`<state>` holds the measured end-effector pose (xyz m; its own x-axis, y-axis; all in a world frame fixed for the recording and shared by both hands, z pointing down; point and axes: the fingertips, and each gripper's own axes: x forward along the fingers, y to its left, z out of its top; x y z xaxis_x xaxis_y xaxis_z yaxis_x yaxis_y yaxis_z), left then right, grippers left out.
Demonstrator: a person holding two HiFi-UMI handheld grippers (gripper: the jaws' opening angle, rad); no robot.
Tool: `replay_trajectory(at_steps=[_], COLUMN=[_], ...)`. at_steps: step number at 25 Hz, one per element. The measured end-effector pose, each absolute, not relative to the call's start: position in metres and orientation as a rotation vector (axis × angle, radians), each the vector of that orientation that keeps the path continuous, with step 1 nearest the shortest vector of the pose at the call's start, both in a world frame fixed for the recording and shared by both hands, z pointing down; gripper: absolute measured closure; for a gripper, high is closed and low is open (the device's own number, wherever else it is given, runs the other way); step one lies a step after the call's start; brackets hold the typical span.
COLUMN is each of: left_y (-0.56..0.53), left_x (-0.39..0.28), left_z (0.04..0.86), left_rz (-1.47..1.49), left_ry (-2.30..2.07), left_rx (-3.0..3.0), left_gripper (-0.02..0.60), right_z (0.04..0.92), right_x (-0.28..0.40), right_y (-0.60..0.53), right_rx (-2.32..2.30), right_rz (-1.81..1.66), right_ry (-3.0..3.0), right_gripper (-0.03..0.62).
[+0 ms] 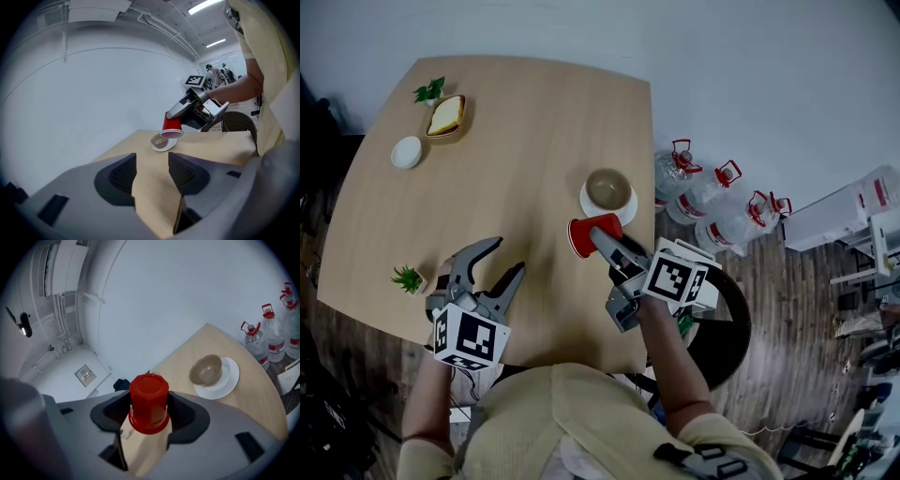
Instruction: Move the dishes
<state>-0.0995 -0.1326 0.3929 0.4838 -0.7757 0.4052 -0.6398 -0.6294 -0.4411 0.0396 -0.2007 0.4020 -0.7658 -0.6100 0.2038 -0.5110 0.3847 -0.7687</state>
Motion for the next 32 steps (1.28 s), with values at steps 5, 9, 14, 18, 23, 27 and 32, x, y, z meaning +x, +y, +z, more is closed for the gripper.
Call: replay_trajectory(at_steps=[5, 9, 14, 18, 23, 27, 32], left_y=[-0.136, -0.137, -0.133, -0.126, -0.120, -0.111, -0.103], left_x=[-0.088, -0.082, -0.073, -0.074, -0.075, -0.076, -0.076], left_z=[0.397, 0.398, 0.395, 0.404, 0.407, 0.405, 0.397], left_rz=[-0.923, -0.911, -0.859, -0.888, -0.884, -0.881, -0.859], left_ry=[1.100, 1.053, 0.971, 0.927, 0.877, 0.833, 0.798], left_rx=[-2.434, -2.421, -2.408, -2.407, -2.349, -2.326, -2.289], left_gripper=[0.367, 0.367, 0.368, 0.368, 0.391, 0.417, 0.459], right_z=[0.402, 0.403, 0.403, 0.405, 0.409, 0.409, 0.412], right_x=[0.021, 0.010, -0.009, -0.021, -0.030, -0.039, -0.042], right_y=[-0.191, -0.182, -0.169, -0.159, -0.150, -0.140, -0.130], right_rx=[-0.919, -0.879, -0.803, -0.753, -0.702, -0.634, -0.599], right_rz=[-1.410, -1.443, -1.491, -1.535, -1.594, -1.639, -1.706], right_ry=[2.504, 2.512, 2.509, 2.494, 2.461, 2.440, 2.386], right_gripper=[0.336, 0.336, 0.336, 0.336, 0.336, 0.336, 0.336])
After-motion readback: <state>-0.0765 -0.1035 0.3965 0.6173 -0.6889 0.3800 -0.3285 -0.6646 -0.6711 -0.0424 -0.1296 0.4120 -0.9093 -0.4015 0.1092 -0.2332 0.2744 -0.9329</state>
